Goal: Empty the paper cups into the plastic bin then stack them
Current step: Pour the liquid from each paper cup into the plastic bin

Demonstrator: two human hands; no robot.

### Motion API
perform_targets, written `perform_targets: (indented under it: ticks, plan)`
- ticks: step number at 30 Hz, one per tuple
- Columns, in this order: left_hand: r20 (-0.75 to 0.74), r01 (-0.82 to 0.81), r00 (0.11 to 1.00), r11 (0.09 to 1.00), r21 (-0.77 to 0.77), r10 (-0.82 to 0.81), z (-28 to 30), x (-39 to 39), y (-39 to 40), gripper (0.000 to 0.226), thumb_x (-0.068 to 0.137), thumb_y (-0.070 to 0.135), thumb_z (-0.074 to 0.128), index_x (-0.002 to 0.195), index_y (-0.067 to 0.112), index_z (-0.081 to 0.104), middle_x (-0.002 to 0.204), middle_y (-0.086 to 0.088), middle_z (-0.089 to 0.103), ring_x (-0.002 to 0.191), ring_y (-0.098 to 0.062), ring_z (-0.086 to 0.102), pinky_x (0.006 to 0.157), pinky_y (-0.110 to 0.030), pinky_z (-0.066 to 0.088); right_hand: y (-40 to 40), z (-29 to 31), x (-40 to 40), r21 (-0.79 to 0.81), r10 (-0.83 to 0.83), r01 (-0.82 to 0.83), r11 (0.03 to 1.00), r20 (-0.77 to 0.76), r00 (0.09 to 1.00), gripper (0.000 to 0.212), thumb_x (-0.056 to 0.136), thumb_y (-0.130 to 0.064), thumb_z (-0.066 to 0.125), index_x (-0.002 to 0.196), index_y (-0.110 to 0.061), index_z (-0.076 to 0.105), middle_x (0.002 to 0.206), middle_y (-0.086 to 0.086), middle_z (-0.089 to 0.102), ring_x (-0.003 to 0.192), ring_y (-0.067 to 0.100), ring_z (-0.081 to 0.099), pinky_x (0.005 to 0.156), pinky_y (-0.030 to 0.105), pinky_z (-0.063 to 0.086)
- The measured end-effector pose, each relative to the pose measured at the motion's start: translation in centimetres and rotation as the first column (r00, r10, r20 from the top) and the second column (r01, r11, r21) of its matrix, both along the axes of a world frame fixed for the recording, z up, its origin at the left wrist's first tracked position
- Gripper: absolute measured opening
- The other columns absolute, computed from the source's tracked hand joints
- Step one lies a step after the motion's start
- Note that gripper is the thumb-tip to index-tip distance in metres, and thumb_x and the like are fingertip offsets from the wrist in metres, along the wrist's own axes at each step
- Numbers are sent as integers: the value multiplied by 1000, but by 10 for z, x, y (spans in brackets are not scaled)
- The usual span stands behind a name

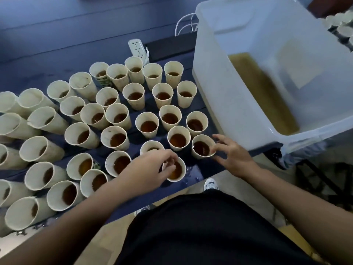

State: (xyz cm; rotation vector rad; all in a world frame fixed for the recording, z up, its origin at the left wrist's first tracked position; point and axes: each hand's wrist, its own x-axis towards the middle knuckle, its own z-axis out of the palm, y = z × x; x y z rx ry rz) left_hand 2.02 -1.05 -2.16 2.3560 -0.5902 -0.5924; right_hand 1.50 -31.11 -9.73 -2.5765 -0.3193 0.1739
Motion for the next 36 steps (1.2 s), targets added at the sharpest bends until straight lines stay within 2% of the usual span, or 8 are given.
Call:
perform_targets:
  ticks: [4, 8, 12, 19, 24, 27, 31, 36]
  plan:
    - [24, -52, 998, 996, -75, 54, -2, 5, -27, 19, 99, 23, 62, 117, 25, 66, 96, 23, 60, 91, 8, 53, 79, -10, 39, -6, -5, 5, 26, 74, -78, 997, 125, 989, 21, 75, 1, 80, 91, -11, 75, 99, 4, 75, 85, 27, 71, 68, 40, 60]
    - [18, -223, 973, 962, -157, 228, -7, 10, -42, 19, 96, 17, 67, 113, 24, 68, 93, 23, 62, 92, 8, 58, 79, -7, 39, -8, -5, 0, 123, -38, 25, 992, 106, 994, 14, 84, -7, 73, 96, -14, 75, 96, 1, 75, 81, 25, 70, 67, 42, 58]
    - [-17, -308, 951, 935, -177, 310, -9, 10, -49, 19, 95, 14, 67, 113, 21, 68, 94, 22, 62, 87, 12, 58, 76, -6, 40, -5, 10, -5, 86, -40, 27, 996, 153, 987, 4, 89, -18, 73, 94, -18, 73, 88, -5, 72, 74, 16, 63, 63, 40, 54]
    - [-53, -352, 936, 921, -168, 348, 0, 8, -56, 34, 95, 21, 69, 126, 29, 60, 103, 25, 57, 93, 4, 60, 76, -7, 46, 1, 52, -15, 116, -96, 70, 991, 236, 967, 14, 89, -20, 75, 102, -16, 74, 98, -5, 75, 78, 12, 63, 69, 29, 54]
    - [-267, -366, 918, 886, -286, 293, -3, 4, -75, 88, 81, 26, 85, 143, 52, 29, 140, 17, 47, 122, -13, 58, 92, -33, 58, 6, 88, -18, 184, -134, 73, 980, 345, 929, 22, 88, -27, 66, 103, -13, 74, 102, 0, 76, 85, 14, 68, 78, 23, 51]
    - [-272, -373, 919, 854, -363, 286, 2, 5, -91, 103, 77, 22, 89, 143, 56, 18, 137, 23, 44, 118, -10, 60, 82, -15, 55, 12, 107, -16, 242, -159, 73, 967, 357, 920, 28, 89, -33, 65, 107, -14, 73, 111, -1, 74, 95, 16, 71, 82, 28, 57]
    - [-289, -452, 890, 770, -450, 354, 13, 9, -110, 96, 73, 14, 90, 145, 31, 29, 124, 13, 58, 106, -1, 64, 85, -18, 55, 21, 122, -13, 302, -161, 41, 953, 385, 909, 32, 90, -37, 61, 106, -13, 73, 117, 0, 71, 101, 16, 70, 84, 30, 60]
    - [-232, -496, 863, 661, -563, 450, 29, 18, -115, 74, 70, 3, 85, 124, 35, 46, 107, 12, 69, 101, -4, 68, 82, -21, 56, 21, 135, -5, 362, -166, 0, 932, 426, 889, 28, 89, -30, 70, 113, -17, 67, 119, -3, 63, 105, 7, 61, 83, 24, 56]
